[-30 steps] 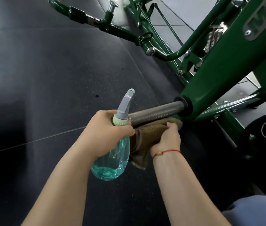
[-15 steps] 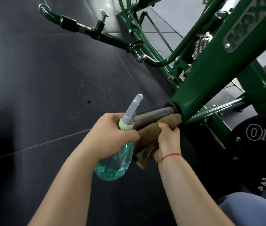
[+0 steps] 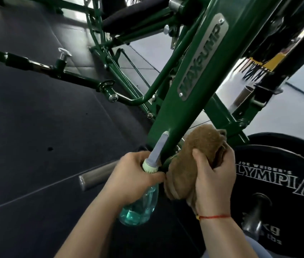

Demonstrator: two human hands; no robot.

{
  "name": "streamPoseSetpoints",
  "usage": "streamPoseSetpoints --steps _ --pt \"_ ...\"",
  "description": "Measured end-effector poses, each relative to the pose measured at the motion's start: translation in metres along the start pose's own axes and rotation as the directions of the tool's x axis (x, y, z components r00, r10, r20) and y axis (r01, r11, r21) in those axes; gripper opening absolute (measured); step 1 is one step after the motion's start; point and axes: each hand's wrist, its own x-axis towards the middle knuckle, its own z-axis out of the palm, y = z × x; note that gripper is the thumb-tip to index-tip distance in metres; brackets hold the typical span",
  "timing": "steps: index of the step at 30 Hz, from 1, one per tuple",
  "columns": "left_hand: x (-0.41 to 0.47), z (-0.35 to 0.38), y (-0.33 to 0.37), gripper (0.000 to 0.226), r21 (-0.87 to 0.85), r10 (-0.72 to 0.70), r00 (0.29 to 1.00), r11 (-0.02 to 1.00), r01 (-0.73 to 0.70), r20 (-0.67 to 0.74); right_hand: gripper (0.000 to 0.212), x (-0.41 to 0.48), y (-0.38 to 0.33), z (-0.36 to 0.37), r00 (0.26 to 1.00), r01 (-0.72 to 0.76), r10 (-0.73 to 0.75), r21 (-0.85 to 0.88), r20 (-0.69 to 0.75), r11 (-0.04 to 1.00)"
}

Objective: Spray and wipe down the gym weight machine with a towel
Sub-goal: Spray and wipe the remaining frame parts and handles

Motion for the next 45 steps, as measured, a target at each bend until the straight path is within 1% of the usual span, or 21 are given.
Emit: streamPoseSetpoints --steps 2,4,5,7,8,9,10,13,16,19,21,22,24,27,30,34,36,39,41,43,45 --pt "0.003 0.005 0.001 0.021 0.019 -0.003 0.999 1.000 0.004 -0.036 0.053 0.010 -0.007 -0.006 0.984 0.177 -0.178 -0.111 0.004 0.978" --pt "0.007 0.006 0.000 0.024 0.013 -0.008 0.998 1.000 0.009 -0.056 0.060 0.021 -0.016 -0.008 0.917 0.393 -0.397 -0.201 0.022 0.897" --pt "0.009 0.007 -0.001 0.023 0.002 -0.008 0.998 1.000 0.008 -0.060 0.057 0.028 -0.019 -0.008 0.852 0.512 -0.522 -0.237 0.022 0.826" --pt "0.011 0.006 -0.003 0.016 -0.030 -0.014 0.998 0.999 0.012 -0.061 0.050 0.049 -0.026 -0.002 0.667 0.714 -0.744 -0.322 0.045 0.621" --pt "0.011 0.006 -0.003 0.014 -0.042 -0.018 0.998 0.999 0.015 -0.059 0.047 0.062 -0.029 0.003 0.572 0.778 -0.815 -0.376 0.091 0.504" --pt "0.011 0.006 -0.004 0.014 -0.051 -0.021 0.998 0.999 0.018 -0.059 0.046 0.074 -0.031 0.012 0.505 0.814 -0.850 -0.414 0.154 0.408" --pt "0.010 0.006 -0.005 0.015 -0.057 -0.025 0.998 0.998 0.021 -0.061 0.047 0.084 -0.032 0.021 0.475 0.830 -0.851 -0.435 0.222 0.350" --pt "0.009 0.003 -0.008 0.013 -0.030 -0.021 0.996 0.999 0.019 -0.086 0.048 0.088 -0.013 0.045 0.453 0.838 -0.808 -0.489 0.377 0.242" --pt "0.005 -0.004 -0.010 0.010 -0.009 -0.043 0.993 0.999 0.043 -0.111 0.039 0.066 0.025 0.043 0.411 0.833 -0.742 -0.548 0.530 0.070" --pt "-0.002 -0.013 -0.012 0.010 -0.030 -0.084 0.989 0.996 0.081 -0.123 0.046 0.041 0.064 0.031 0.416 0.868 -0.498 -0.495 0.761 -0.031" --pt "-0.006 -0.020 -0.015 0.020 -0.021 -0.093 0.986 0.996 0.091 -0.139 0.053 0.029 0.078 0.027 0.402 0.900 -0.339 -0.435 0.850 -0.024" --pt "-0.009 -0.023 -0.017 0.023 -0.011 -0.093 0.985 0.996 0.092 -0.149 0.052 0.025 0.077 0.028 0.409 0.903 -0.303 -0.430 0.861 -0.002" --pt "-0.012 -0.029 -0.020 0.015 0.004 -0.087 0.983 0.996 0.088 -0.160 0.050 0.020 0.061 0.032 0.450 0.888 -0.310 -0.457 0.837 0.053" --pt "-0.015 -0.037 -0.023 0.010 0.011 -0.080 0.982 0.996 0.084 -0.171 0.048 0.023 0.015 0.041 0.485 0.856 -0.473 -0.511 0.736 0.081" --pt "-0.017 -0.041 -0.023 0.018 -0.014 -0.078 0.983 0.997 0.077 -0.166 0.041 0.038 -0.040 0.051 0.444 0.839 -0.634 -0.542 0.633 0.047" --pt "-0.016 -0.038 -0.023 0.021 -0.056 -0.087 0.983 0.995 0.079 -0.162 0.037 0.057 -0.073 0.065 0.346 0.835 -0.703 -0.546 0.622 -0.072" --pt "-0.015 -0.037 -0.023 0.020 -0.055 -0.081 0.983 0.996 0.073 -0.167 0.037 0.062 -0.063 0.071 0.314 0.808 -0.669 -0.560 0.673 -0.184" --pt "-0.014 -0.037 -0.022 0.017 -0.038 -0.061 0.982 0.998 0.055 -0.180 0.042 0.060 -0.034 0.081 0.332 0.719 -0.536 -0.576 0.776 -0.389" --pt "-0.014 -0.038 -0.022 0.017 -0.035 -0.056 0.981 0.998 0.051 -0.184 0.043 0.052 -0.018 0.086 0.366 0.696 -0.447 -0.559 0.816 -0.450" --pt "-0.017 -0.040 -0.021 0.016 -0.025 -0.054 0.982 0.998 0.050 -0.183 0.038 0.045 -0.002 0.088 0.371 0.702 -0.380 -0.523 0.848 -0.483" --pt "-0.020 -0.041 -0.020 0.013 -0.014 -0.055 0.981 0.998 0.054 -0.186 0.033 0.039 0.013 0.086 0.347 0.734 -0.302 -0.458 0.888 -0.502"
